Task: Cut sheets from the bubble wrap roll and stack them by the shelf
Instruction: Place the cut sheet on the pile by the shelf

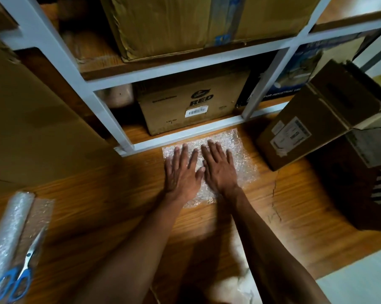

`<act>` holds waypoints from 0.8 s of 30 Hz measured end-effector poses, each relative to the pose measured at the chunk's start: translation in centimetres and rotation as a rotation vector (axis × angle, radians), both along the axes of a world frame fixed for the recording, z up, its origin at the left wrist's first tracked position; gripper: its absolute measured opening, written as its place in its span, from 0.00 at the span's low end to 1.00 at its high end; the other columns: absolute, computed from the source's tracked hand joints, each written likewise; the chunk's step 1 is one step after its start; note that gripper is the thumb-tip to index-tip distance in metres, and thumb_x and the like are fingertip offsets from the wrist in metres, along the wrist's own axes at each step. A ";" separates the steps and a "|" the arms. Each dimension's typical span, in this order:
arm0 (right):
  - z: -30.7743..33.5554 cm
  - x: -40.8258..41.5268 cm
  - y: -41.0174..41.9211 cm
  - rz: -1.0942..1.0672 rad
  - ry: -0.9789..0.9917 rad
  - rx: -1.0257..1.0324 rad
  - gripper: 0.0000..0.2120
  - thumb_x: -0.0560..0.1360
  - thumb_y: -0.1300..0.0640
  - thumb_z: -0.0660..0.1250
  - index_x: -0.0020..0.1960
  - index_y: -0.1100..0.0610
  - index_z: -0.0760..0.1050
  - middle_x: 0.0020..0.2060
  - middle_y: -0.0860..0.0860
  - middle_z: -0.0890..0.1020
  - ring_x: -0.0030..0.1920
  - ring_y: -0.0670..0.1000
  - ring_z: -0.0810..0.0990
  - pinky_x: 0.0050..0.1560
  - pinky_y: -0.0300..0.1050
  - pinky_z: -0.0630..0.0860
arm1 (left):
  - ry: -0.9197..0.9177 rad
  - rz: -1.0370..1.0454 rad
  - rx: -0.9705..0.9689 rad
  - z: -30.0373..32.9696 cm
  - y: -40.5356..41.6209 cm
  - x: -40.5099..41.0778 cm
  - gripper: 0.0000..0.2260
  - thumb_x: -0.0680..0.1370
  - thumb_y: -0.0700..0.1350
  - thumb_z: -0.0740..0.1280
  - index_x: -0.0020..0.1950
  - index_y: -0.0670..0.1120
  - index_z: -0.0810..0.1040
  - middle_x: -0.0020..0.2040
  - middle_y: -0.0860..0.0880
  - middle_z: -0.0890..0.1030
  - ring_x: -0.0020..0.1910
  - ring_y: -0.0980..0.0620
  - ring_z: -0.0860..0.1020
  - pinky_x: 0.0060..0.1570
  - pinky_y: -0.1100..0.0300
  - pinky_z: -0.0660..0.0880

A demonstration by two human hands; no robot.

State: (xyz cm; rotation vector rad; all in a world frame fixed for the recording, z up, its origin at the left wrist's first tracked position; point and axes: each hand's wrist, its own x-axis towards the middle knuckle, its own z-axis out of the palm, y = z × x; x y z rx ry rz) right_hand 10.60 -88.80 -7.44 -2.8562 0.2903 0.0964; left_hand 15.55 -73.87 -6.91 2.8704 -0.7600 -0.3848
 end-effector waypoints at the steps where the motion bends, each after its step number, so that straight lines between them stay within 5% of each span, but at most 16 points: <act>1: -0.2 0.0 -0.5 0.010 0.028 -0.034 0.28 0.87 0.44 0.45 0.86 0.45 0.43 0.85 0.49 0.42 0.84 0.54 0.39 0.82 0.64 0.45 | 0.003 -0.001 0.027 -0.3 0.3 0.1 0.31 0.83 0.67 0.41 0.83 0.59 0.35 0.81 0.51 0.29 0.80 0.44 0.29 0.78 0.37 0.37; 12: 0.1 0.2 -4.2 -0.192 0.055 -0.042 0.31 0.84 0.31 0.36 0.84 0.38 0.37 0.85 0.45 0.40 0.84 0.54 0.35 0.81 0.65 0.38 | 0.013 0.087 0.048 0.1 2.3 0.7 0.39 0.76 0.78 0.38 0.81 0.61 0.33 0.81 0.48 0.29 0.80 0.42 0.29 0.77 0.35 0.35; 20: 0.5 -0.1 -4.3 -0.337 0.024 -0.002 0.32 0.86 0.36 0.36 0.86 0.49 0.41 0.85 0.52 0.42 0.84 0.55 0.35 0.81 0.64 0.36 | 0.087 0.113 -0.074 0.4 4.2 1.0 0.37 0.79 0.74 0.38 0.82 0.57 0.33 0.82 0.53 0.29 0.80 0.48 0.29 0.78 0.39 0.34; 24: 1.3 -1.0 -1.7 -0.283 -0.041 0.004 0.34 0.86 0.38 0.35 0.86 0.55 0.45 0.85 0.54 0.44 0.84 0.53 0.39 0.83 0.58 0.38 | 0.038 0.136 -0.105 1.0 5.9 0.3 0.33 0.83 0.68 0.40 0.84 0.54 0.42 0.84 0.54 0.37 0.82 0.51 0.35 0.80 0.42 0.41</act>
